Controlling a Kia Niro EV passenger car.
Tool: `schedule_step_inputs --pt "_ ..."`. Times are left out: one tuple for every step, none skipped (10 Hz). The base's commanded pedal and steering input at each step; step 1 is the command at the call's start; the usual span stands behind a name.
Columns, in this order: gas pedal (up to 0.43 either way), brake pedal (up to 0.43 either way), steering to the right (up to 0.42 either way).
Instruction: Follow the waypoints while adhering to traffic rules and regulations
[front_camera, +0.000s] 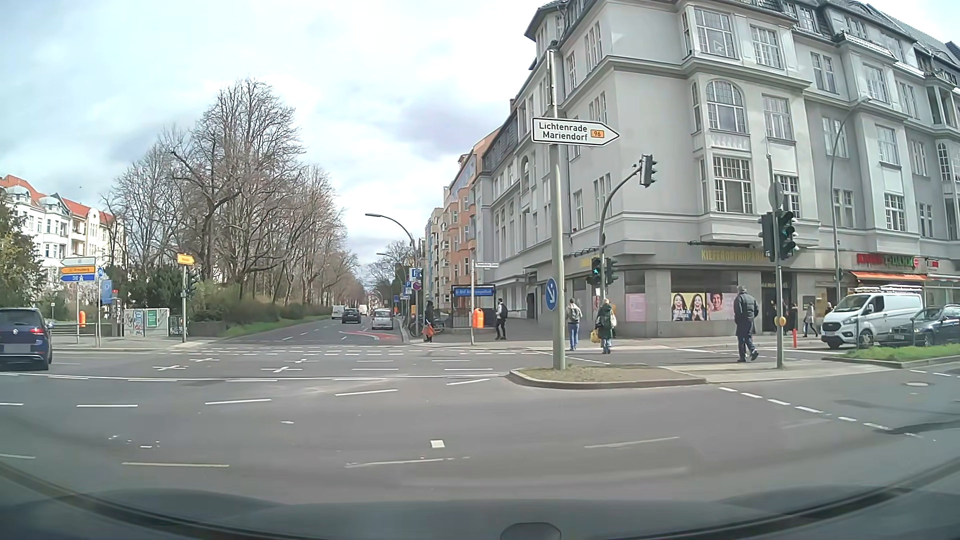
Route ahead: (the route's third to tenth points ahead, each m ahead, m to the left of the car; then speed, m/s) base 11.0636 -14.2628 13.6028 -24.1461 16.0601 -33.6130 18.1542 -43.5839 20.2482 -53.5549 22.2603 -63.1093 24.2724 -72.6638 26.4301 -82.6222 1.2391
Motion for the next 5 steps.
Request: schedule_step_inputs --pt "0.000 0.104 0.179" --pt "0.000 0.110 0.203" --pt "0.000 0.110 0.234" --pt "0.000 0.116 0.257" --pt "0.000 0.122 0.269"
